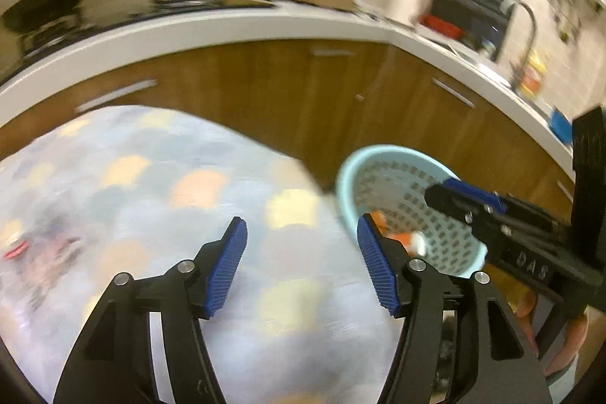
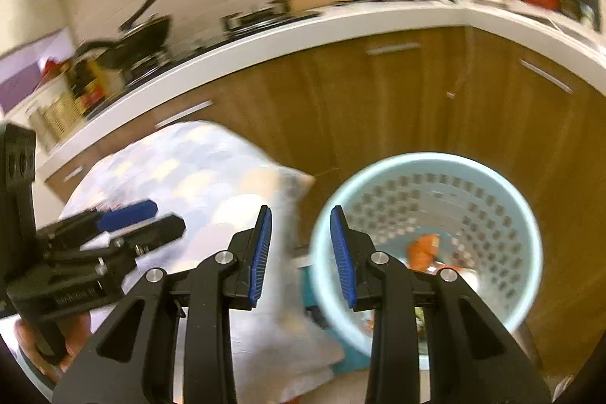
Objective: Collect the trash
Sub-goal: 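Move the left gripper to the clear plastic bag and grasp it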
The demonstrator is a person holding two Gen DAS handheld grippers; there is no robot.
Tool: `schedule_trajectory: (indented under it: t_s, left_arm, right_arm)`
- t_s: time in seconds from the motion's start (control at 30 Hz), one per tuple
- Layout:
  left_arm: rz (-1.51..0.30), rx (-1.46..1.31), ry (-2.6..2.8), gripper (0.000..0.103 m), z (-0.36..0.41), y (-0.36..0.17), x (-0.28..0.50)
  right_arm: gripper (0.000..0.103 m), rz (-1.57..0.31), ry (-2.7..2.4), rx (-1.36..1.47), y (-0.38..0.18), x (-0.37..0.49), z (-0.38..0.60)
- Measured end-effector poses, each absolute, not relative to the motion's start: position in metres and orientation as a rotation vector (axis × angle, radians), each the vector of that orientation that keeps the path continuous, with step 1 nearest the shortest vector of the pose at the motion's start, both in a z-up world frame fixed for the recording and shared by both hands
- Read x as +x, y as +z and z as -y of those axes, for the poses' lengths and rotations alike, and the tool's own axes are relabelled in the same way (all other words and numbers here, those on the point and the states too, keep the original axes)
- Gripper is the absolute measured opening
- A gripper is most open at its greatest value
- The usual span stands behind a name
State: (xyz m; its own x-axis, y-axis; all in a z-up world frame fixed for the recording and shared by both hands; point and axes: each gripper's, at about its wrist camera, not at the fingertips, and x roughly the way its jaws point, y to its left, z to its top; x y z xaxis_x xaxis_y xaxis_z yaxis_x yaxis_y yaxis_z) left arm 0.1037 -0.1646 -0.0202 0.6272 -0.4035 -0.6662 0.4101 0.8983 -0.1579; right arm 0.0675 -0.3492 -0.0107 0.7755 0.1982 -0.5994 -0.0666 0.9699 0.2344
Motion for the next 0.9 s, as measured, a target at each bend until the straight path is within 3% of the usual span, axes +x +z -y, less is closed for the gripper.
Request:
schedule_trajectory:
  t_s: [0.03,0.1,0.3,0.5,0.83,0.9]
  left_arm:
    - [-0.757,0.002,-0.447,0.061,0.155,-0.018,0.102]
    - [-0.741,-0.013,-0.394,0.063,0.131,-0.013,0.099]
    - [-0.711,-0.092,-0.228,0.071,0.046,0.002,0.092]
    - [-0.695,-0.173,-0.06,0.079,-0.032,0.005,0.085]
    - [-0.822,-0.233,0.04,0.079,-0.08,-0.032,0.117]
    - [-0.845,-0.231,0.038,0.075,-0.077,-0.04,0.124]
  right_arm:
    - [0.042,-0.667,0.16,0.188,-0.009,0.069,0.337]
    - [0.048,-0.656,0.196,0.157,-0.006,0.072,0.313]
    - [0.056,-0.669,0.296,0.106,-0.007,0.087,0.248]
    - [0.061,-0.664,0.358,0.037,-0.015,0.095,0.193]
    - [0.063,-0.678,0.351,-0.059,-0.031,0.101,0.164]
    - [0.063,-0.68,0.352,-0.058,-0.032,0.101,0.164]
